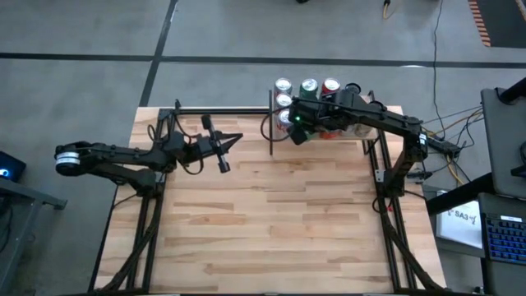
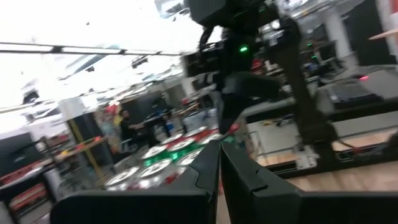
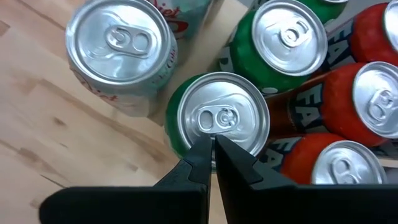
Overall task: Place canned beverage on shelf
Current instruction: Put the green soda can on the shelf aligned in front of the other green soda can
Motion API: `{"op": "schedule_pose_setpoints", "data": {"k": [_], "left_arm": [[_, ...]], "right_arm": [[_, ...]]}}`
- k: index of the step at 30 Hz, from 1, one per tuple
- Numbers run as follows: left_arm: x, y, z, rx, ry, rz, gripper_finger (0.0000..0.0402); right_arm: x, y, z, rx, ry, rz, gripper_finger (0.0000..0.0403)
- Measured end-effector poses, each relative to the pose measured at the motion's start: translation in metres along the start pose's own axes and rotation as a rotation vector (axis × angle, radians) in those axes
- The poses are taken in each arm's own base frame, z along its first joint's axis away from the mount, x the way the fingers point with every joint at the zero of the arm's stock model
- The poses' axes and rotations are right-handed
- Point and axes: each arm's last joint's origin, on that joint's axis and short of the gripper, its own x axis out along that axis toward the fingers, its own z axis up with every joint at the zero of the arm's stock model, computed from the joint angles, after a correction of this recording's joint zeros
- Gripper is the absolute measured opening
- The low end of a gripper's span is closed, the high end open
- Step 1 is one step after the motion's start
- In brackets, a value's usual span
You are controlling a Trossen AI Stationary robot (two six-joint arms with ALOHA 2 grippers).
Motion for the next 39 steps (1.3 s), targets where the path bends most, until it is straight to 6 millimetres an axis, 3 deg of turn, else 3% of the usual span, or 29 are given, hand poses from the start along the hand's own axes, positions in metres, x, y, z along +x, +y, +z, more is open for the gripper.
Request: {"op": "schedule_pose_setpoints", "data": {"k": [13, 25, 39], "left_arm": [[0.0, 0.001, -0.001, 0.0, 0.017, 0.04, 0.0], [0.0, 0.001, -0.001, 0.003, 0.02, 0.037, 0.0], [0.0, 0.001, -0.002, 0.01, 0.028, 0.033, 0.0]], "right_arm": [[0.0, -0.003, -0.002, -0.035, 0.0, -0.051, 0.0012], [0.0, -0.003, -0.002, -0.172, 0.002, -0.051, 0.0012], [-0.015, -0.007, 0.001, -0.119, 0.01, 0.012, 0.0012]]}}
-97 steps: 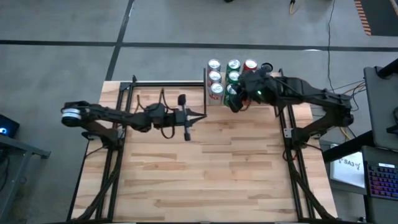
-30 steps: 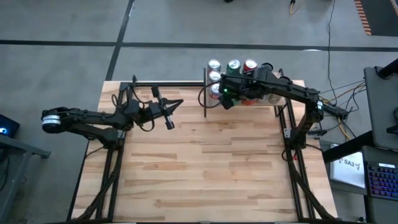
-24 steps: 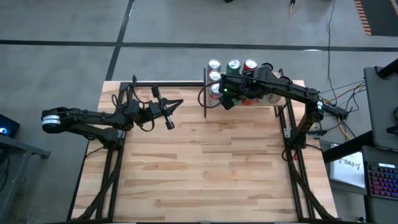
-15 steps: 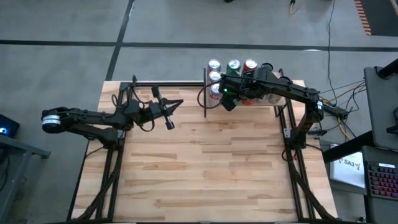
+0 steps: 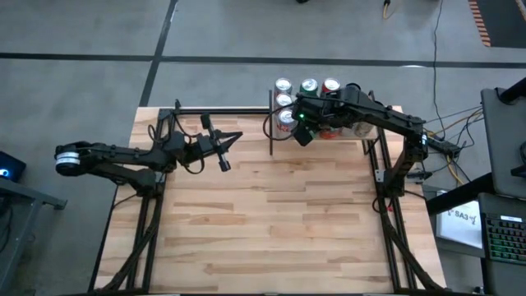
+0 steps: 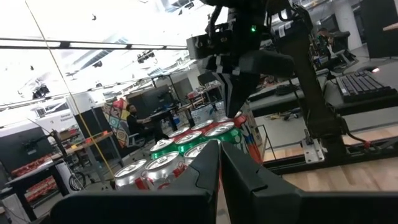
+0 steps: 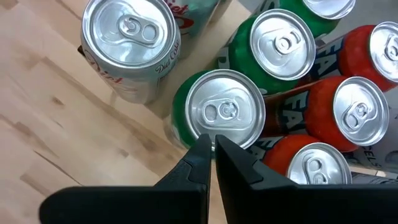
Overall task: Place canned beverage on shelf
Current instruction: Put the green soda can on the shelf aligned in front of the other green soda can
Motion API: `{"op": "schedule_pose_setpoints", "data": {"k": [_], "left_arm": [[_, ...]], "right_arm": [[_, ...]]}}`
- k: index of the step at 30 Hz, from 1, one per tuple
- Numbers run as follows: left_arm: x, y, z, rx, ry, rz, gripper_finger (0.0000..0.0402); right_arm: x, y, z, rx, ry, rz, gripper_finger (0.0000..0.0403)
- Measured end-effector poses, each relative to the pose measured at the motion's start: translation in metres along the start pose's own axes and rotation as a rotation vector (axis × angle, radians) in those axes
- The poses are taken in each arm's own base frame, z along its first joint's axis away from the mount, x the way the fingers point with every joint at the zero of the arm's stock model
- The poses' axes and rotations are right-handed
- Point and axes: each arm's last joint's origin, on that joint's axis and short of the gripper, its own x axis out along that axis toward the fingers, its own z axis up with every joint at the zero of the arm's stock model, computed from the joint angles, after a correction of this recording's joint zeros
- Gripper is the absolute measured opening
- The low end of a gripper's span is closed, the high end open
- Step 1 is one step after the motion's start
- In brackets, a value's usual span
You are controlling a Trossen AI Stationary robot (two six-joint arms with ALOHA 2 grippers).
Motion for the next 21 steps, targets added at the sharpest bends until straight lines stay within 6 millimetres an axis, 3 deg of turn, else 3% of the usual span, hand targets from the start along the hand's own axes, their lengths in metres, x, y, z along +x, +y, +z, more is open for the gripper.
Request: {"op": "schedule_pose_setpoints", "data": {"k": [11, 21], "left_arm": [[0.0, -0.001, -0.001, 0.018, 0.012, -0.005, 0.0], [0.0, 0.0, -0.001, 0.018, 0.012, -0.005, 0.0]], "right_arm": [[0.0, -0.001, 0.001, -0.022, -0.025, -0.035, 0.0012], [0.002, 0.007, 0.013, 0.036, -0.133, 0.018, 0.0012]]}}
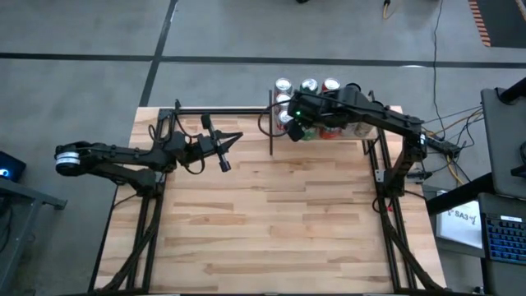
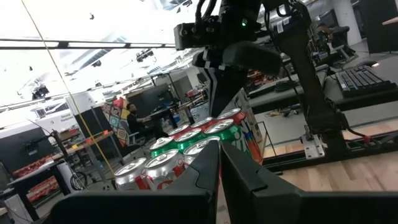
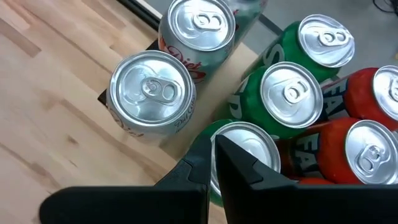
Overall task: Place canned beverage on shelf
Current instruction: Put the green soda can on the shelf aligned in front of the other green soda can
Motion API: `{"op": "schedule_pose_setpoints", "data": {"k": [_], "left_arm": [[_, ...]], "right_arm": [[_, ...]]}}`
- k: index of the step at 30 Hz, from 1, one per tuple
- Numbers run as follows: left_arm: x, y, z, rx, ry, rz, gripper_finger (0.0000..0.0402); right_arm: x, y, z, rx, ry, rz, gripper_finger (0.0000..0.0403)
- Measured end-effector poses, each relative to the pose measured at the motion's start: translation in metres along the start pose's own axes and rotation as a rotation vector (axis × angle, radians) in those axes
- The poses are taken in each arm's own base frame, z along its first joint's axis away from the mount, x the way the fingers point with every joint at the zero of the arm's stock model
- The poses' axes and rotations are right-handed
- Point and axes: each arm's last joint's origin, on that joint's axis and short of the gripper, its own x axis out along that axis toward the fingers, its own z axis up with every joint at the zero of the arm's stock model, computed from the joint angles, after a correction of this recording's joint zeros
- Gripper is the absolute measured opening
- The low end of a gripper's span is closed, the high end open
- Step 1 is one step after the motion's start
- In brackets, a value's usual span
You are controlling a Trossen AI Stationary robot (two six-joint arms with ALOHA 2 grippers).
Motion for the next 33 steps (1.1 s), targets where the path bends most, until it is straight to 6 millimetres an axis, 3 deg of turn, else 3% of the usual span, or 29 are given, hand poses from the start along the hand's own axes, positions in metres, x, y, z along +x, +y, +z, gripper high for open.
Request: {"op": "schedule_pose_setpoints", "data": {"k": [16, 33], "left_arm": [[0.0, 0.0, 0.0, 0.001, 0.002, 0.004, 0.0], [0.0, 0.0, -0.001, 0.013, 0.014, 0.012, 0.0]], "right_arm": [[0.017, 0.009, 0.0, -0.047, 0.035, -0.05, 0.0012], [0.018, 0.01, 0.0, -0.057, 0.038, -0.054, 0.0012]]}}
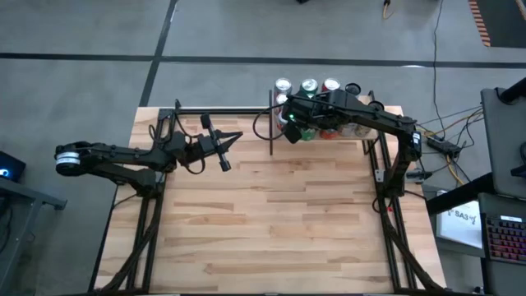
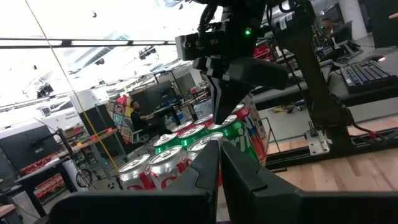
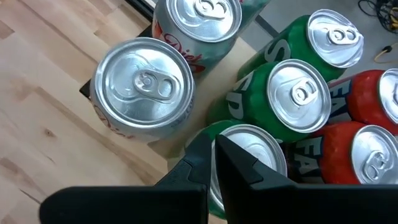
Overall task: Place canned beverage on shelf
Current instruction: Put the green soda can on the shelf aligned in front of the other green soda can
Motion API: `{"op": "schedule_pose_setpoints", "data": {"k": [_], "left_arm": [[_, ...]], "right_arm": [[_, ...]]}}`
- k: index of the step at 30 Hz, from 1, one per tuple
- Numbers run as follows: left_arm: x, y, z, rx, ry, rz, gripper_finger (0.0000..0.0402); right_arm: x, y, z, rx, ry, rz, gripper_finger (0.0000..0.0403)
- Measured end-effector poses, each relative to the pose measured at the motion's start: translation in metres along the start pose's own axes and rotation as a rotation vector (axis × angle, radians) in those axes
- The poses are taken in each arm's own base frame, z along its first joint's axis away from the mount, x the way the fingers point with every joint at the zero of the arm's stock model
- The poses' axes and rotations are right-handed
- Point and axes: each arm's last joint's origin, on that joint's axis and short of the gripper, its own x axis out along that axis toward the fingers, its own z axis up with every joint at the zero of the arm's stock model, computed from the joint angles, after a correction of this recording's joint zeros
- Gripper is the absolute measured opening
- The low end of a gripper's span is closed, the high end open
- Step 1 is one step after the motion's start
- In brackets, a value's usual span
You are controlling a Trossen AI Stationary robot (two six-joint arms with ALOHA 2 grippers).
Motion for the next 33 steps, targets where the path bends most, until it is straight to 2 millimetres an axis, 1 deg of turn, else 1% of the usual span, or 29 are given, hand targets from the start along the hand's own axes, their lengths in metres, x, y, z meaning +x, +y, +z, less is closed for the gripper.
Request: {"op": "schedule_pose_setpoints", "data": {"k": [6, 33], "left_arm": [[0.0, 0.0, 0.0, 0.0, 0.0, 0.001, 0.0], [0.0, 0.0001, 0.0001, 0.0, -0.001, 0.002, 0.0]], "right_arm": [[-0.0001, -0.003, -0.0018, -0.017, -0.004, -0.066, 0.0012], [0.0036, -0.001, -0.0046, -0.016, 0.022, -0.054, 0.0012]]}}
